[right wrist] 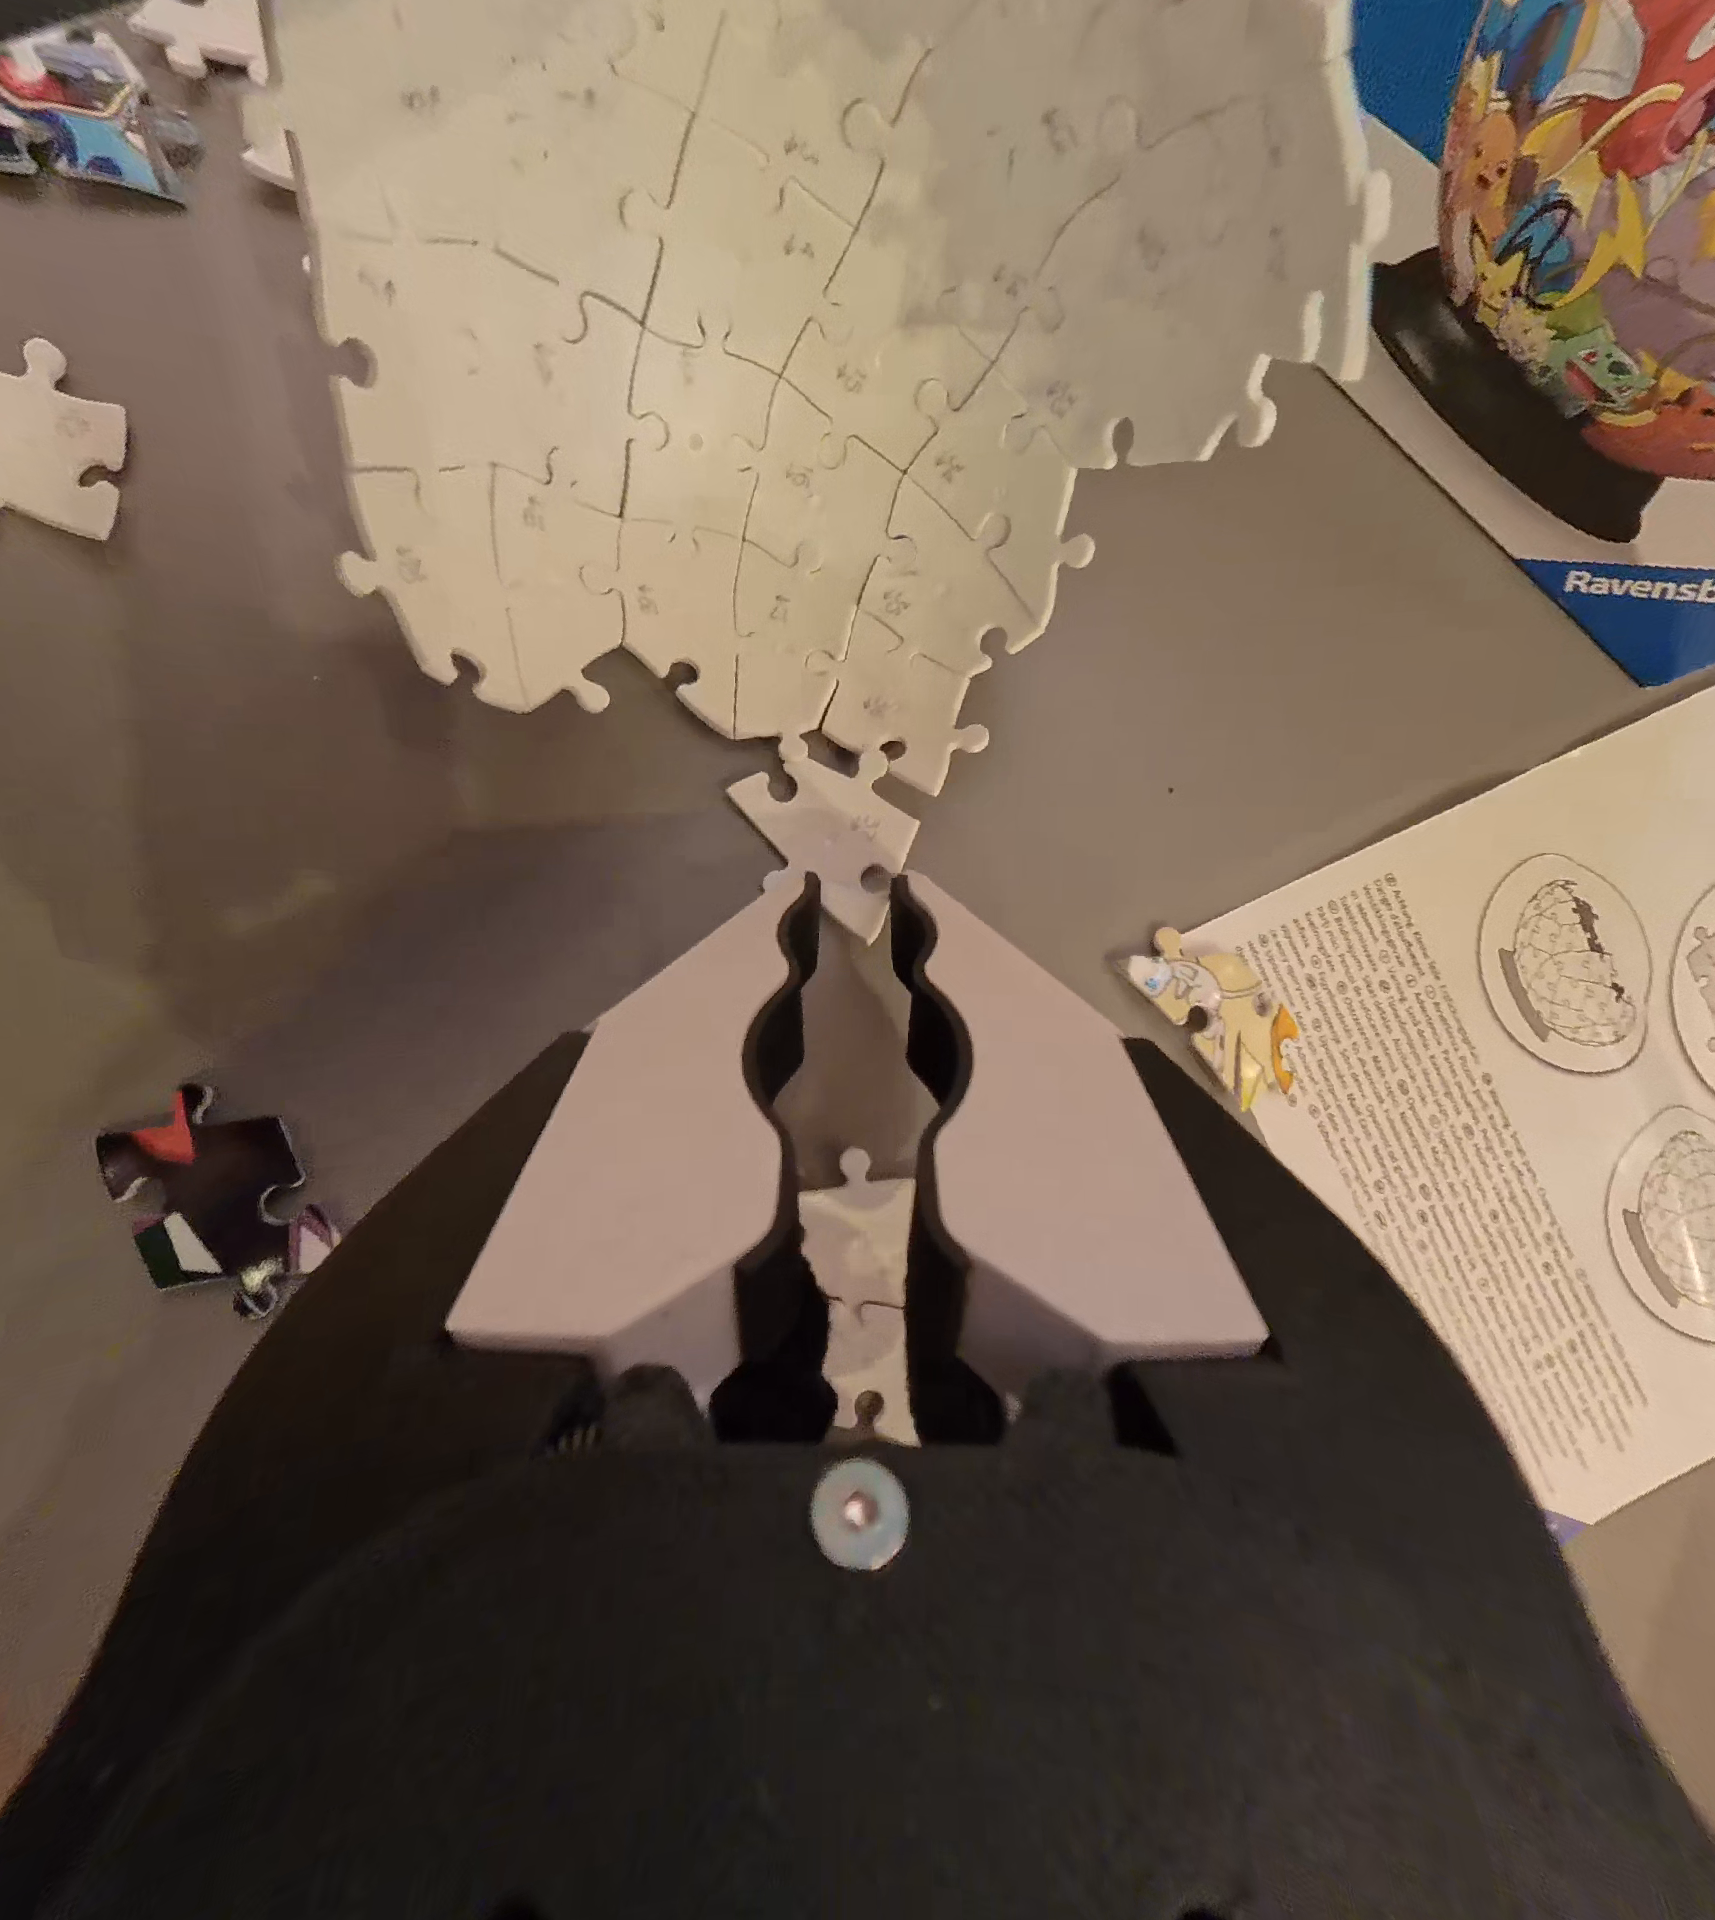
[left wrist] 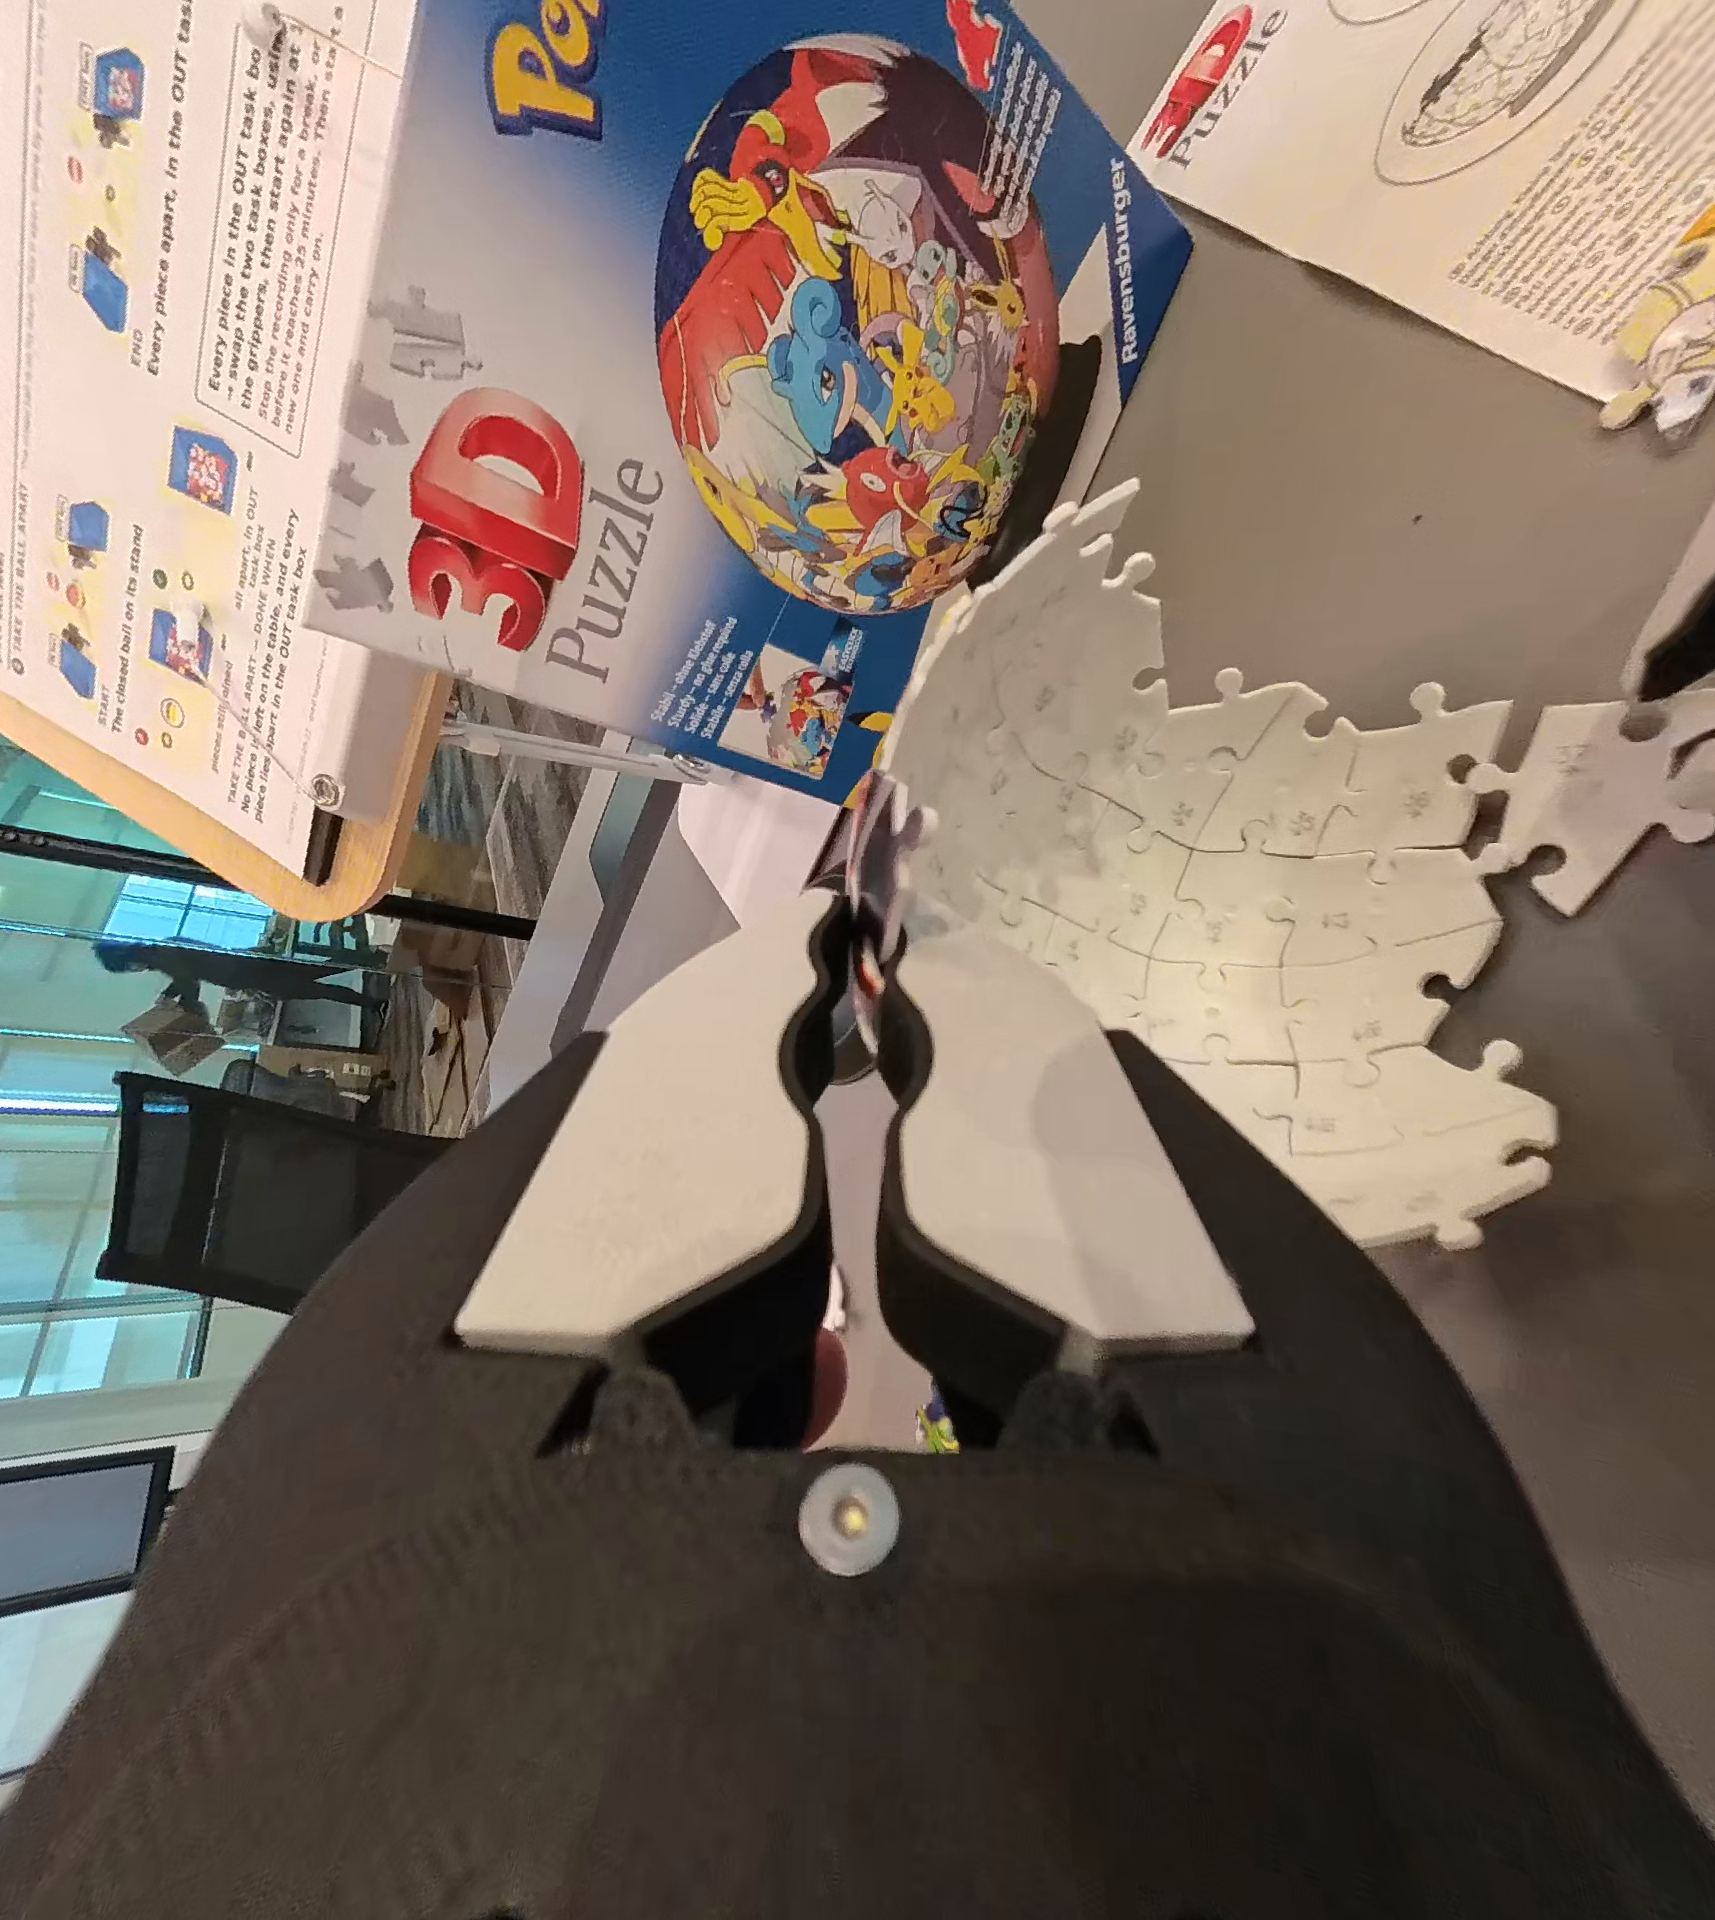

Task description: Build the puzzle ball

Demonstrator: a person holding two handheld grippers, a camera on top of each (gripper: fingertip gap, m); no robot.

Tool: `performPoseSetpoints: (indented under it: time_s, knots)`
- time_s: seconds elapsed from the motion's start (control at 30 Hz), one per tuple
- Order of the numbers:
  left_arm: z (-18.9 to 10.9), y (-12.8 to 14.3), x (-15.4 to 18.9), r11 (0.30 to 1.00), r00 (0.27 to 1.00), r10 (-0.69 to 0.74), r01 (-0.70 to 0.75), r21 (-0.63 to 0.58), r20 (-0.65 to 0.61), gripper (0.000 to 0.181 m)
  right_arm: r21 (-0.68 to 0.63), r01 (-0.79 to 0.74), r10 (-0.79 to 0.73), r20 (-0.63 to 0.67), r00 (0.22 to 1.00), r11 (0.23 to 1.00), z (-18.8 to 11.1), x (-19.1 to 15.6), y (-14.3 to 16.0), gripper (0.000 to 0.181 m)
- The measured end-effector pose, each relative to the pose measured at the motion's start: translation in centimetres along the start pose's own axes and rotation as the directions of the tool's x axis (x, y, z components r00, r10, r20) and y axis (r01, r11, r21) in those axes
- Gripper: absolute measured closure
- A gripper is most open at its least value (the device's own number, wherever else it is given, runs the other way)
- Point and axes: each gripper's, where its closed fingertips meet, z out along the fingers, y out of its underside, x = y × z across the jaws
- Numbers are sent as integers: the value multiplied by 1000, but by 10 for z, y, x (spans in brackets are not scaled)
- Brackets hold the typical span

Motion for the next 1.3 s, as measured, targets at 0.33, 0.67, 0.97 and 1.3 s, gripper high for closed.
performPoseSetpoints:
  time_s: [0.33, 0.67, 0.97, 1.3]
  knots:
    - [-3, -3, 3, 1000, 1000, 6, -6, 8, -4, 179, 56, -20, 17, 60, 998, 998, -8, -2, -10, 170]
    - [-2, -1, 2, 1000, 1000, 1, -1, 2, -1, 179, 12, 18, -21, 262, 965, 1000, 2, -7, 3, 157]
    - [-1, 1, 1, 1000, 1000, -14, 14, -3, 0, 179, 15, -14, 10, 260, 966, 1000, -2, -14, 5, 162]
    - [-1, 2, -1, 999, 999, -36, 36, -2, 2, 179, 48, -133, 125, 138, 982, 990, -11, -5, -11, 162]
